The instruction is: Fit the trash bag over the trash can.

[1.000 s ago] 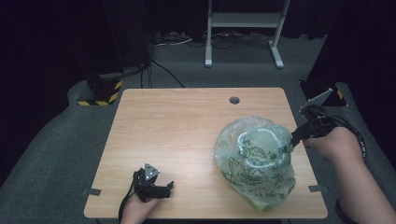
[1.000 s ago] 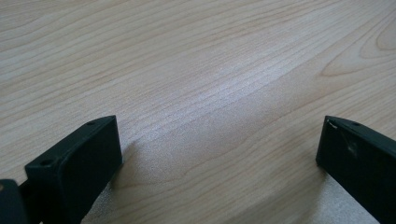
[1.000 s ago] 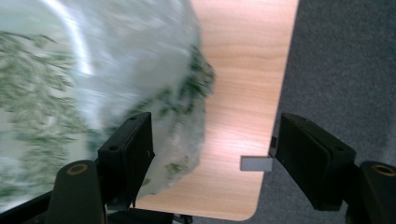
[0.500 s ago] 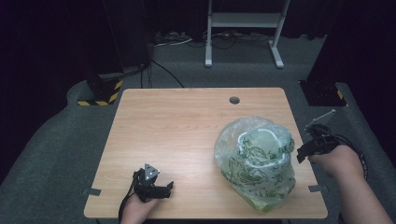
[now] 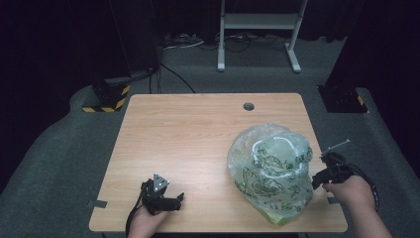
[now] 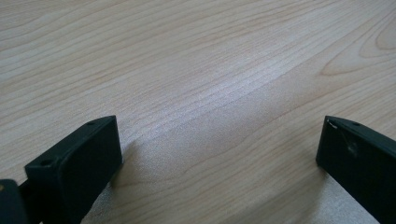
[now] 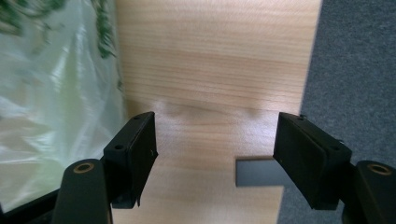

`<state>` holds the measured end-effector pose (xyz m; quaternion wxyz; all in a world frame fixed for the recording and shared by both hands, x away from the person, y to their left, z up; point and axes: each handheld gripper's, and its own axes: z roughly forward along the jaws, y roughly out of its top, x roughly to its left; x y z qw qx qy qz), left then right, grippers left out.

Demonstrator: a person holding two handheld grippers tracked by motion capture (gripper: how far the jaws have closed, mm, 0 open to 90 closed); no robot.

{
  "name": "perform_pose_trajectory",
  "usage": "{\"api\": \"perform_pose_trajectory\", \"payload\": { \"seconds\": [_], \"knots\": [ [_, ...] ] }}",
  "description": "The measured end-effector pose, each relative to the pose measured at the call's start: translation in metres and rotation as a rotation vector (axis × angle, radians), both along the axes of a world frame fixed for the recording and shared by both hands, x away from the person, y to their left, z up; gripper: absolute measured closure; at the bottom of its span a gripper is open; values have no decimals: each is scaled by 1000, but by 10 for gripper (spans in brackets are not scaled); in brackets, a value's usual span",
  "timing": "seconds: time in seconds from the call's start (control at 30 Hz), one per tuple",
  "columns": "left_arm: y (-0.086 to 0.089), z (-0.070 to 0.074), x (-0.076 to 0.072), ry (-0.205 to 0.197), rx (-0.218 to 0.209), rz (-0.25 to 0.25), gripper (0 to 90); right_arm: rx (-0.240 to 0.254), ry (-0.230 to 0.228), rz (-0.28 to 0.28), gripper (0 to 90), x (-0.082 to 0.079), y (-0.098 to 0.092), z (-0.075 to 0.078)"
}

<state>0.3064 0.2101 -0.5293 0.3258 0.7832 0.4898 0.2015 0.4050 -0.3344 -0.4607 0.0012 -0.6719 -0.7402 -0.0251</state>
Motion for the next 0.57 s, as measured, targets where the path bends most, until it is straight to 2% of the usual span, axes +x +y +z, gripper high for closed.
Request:
{"api": "perform_pose_trajectory", "payload": {
  "seconds": [0.13,0.17,0.2,0.3,0.57],
  "knots": [
    [0,0,0,0,-1,1,3,8,10,-5,264,-6,0,-18],
    [0,0,0,0,0,1,3,7,12,-1,230,-7,-1,-22],
    [0,0,0,0,0,1,3,-8,-3,4,212,-7,-1,-24],
    [0,0,0,0,0,1,3,-42,-34,13,187,-9,0,-26],
    [0,0,0,0,0,2,3,-42,-54,20,161,-12,1,-28]
  ]
}}
